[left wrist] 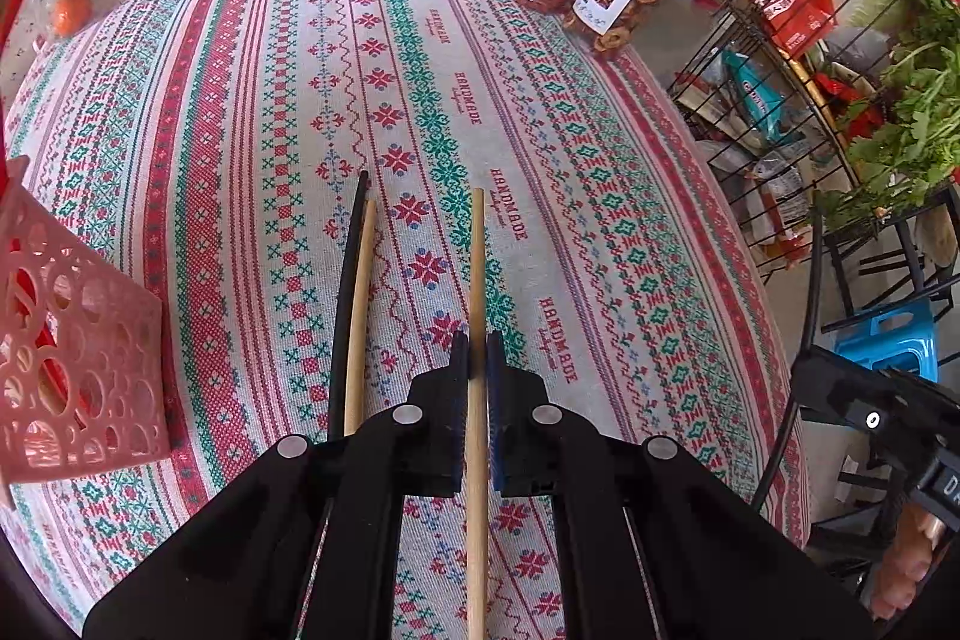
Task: Organize utensils
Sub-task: 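Lower the chopstick into the pink basket with the left tool while the right tool carries its chopstick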
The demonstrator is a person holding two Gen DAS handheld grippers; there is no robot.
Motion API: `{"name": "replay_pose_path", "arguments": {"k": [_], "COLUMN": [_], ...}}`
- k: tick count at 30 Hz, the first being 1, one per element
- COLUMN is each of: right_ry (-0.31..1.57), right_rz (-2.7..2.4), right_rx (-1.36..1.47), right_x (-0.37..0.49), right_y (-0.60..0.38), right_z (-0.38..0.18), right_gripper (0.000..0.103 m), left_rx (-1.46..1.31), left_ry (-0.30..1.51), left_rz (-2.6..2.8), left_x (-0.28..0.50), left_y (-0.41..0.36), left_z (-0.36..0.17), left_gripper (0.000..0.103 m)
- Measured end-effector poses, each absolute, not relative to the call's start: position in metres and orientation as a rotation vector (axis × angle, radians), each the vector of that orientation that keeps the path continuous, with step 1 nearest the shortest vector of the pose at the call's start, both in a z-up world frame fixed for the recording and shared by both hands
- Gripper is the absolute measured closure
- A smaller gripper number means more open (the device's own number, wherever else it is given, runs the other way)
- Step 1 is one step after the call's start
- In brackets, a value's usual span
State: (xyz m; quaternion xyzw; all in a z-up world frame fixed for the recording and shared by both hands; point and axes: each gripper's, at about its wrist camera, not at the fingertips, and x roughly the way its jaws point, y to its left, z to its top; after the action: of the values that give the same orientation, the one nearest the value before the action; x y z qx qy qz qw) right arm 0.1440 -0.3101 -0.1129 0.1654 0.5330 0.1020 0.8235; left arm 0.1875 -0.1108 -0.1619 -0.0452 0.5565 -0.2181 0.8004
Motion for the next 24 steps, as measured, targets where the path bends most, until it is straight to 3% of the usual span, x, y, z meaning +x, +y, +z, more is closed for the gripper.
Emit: {"name": "replay_pose_path", "arguments": {"k": [24], "right_ry": [0.786], "right_rz": [0.261], "right_rx": [0.248], "right_x": [0.099], "right_y": [-0.26], "right_z": [-0.001], "right_gripper": [0.097], "left_rx": [-0.21], "left_ry": [0.64], "left_rz": [-0.577], "left_x": [0.071], "left_y": [0.02], "left_z": [0.012], "left_gripper": [0.098]}}
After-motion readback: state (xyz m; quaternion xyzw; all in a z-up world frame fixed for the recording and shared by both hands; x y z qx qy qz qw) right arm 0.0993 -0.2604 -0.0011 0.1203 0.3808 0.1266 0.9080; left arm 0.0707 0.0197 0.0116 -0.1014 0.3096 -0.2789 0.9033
